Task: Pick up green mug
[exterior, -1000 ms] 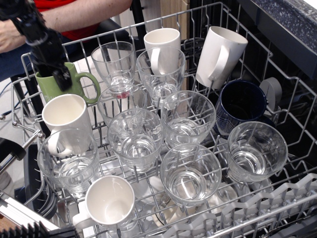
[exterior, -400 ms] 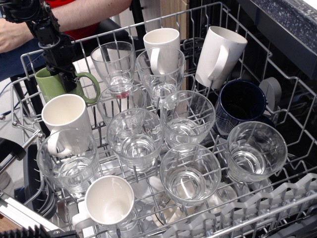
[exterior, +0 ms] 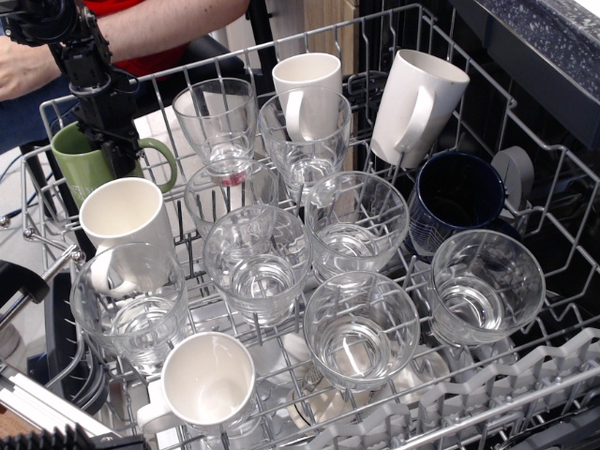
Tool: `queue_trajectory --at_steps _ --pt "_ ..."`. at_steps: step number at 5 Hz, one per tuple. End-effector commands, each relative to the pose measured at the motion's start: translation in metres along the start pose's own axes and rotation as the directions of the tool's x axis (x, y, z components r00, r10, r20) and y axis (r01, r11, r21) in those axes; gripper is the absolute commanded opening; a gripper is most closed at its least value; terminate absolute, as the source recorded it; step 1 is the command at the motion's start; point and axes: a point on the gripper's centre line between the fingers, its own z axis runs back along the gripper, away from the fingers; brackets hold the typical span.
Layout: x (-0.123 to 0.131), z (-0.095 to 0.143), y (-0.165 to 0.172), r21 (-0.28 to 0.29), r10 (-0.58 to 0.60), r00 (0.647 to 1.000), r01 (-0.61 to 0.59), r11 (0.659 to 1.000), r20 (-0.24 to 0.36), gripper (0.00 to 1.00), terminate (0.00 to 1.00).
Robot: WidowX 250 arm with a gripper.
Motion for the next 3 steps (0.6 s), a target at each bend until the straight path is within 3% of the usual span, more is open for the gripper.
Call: queue_trajectory --at_steps 1,3 --pt "0.013 0.112 -0.022 0.092 0.092 0.990 -0.102 0.991 0.105 0.00 0.00" --pt "0.026 0.175 -0.033 0.048 0.189 0.954 -0.205 0.978 0.234 0.00 0.00"
